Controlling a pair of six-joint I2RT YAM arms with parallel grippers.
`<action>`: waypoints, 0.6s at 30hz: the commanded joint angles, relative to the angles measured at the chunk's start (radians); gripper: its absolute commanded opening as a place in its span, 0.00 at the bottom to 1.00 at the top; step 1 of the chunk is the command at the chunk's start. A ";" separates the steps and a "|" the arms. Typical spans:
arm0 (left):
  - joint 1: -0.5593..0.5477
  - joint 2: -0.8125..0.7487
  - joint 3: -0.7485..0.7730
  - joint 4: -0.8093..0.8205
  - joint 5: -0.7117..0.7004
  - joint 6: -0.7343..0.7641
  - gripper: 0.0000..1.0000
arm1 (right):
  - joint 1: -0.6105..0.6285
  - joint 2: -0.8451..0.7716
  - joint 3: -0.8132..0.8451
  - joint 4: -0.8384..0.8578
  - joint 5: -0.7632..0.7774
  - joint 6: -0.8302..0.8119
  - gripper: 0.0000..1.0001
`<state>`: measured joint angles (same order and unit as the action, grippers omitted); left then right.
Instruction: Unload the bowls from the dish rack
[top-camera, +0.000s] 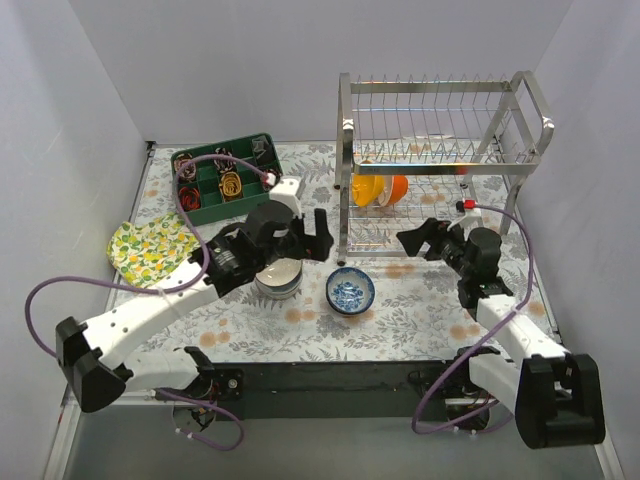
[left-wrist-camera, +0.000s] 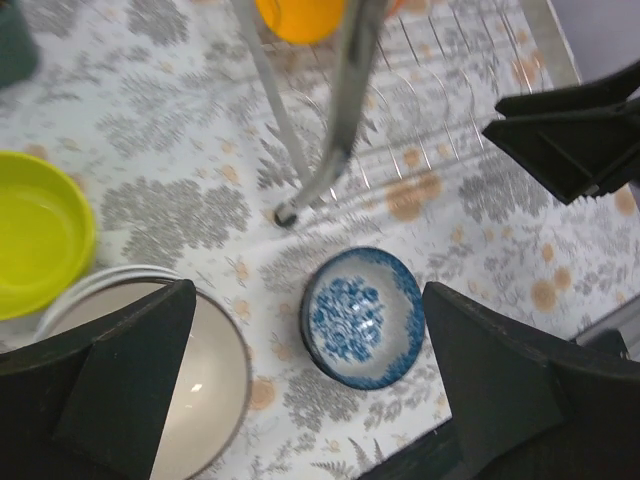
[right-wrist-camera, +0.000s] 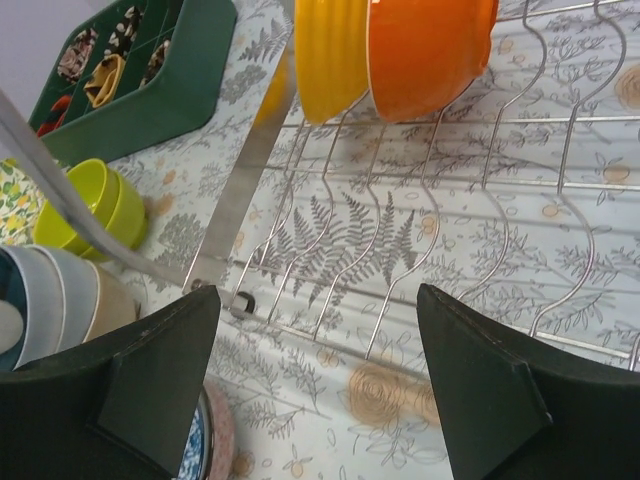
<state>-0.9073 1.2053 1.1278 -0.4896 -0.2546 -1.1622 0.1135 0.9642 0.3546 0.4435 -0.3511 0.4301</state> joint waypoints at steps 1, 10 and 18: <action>0.116 -0.151 -0.058 0.025 -0.023 0.079 0.98 | -0.003 0.137 0.093 0.222 0.041 0.012 0.89; 0.206 -0.398 -0.321 0.206 -0.263 0.200 0.98 | -0.002 0.461 0.282 0.382 0.041 -0.008 0.91; 0.268 -0.512 -0.408 0.260 -0.331 0.242 0.98 | -0.001 0.680 0.388 0.515 0.075 -0.022 0.93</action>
<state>-0.6678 0.7334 0.7319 -0.2924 -0.5358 -0.9565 0.1135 1.5661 0.6758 0.8127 -0.3031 0.4259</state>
